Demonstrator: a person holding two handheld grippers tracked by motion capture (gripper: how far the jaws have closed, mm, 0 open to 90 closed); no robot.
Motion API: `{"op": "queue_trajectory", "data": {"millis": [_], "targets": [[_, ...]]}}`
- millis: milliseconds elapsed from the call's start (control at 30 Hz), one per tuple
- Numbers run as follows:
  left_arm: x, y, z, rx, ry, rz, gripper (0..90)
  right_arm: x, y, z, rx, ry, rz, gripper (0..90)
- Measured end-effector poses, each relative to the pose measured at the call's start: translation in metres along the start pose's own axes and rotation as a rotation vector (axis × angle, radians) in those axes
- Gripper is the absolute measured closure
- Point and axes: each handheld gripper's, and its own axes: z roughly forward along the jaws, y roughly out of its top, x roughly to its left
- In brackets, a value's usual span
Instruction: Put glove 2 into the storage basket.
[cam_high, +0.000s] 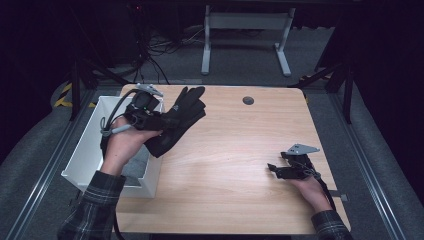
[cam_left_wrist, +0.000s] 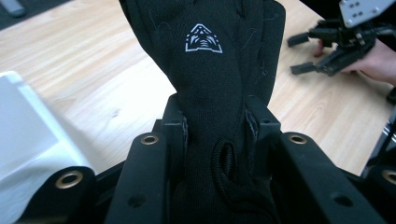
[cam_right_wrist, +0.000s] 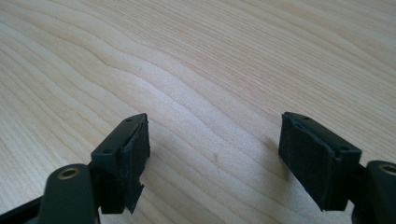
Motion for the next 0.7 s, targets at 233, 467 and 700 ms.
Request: {"op": "queue_trajectory", "data": {"millis": [233,467,700], "targets": [[0.026,-0.021,-0.027,-0.022,0.091,-0.071,67.5,0.0,0.0,0.0,0.0,-0.001,0.002,25.4],[0.055,-0.049,-0.041,-0.017,0.186,-0.162,67.5,0.0,0.0,0.0,0.0,-0.002,0.002,25.4],[0.075,-0.078,-0.03,0.01,0.237,-0.255,67.5,0.0,0.0,0.0,0.0,-0.004,0.004,25.4]]}}
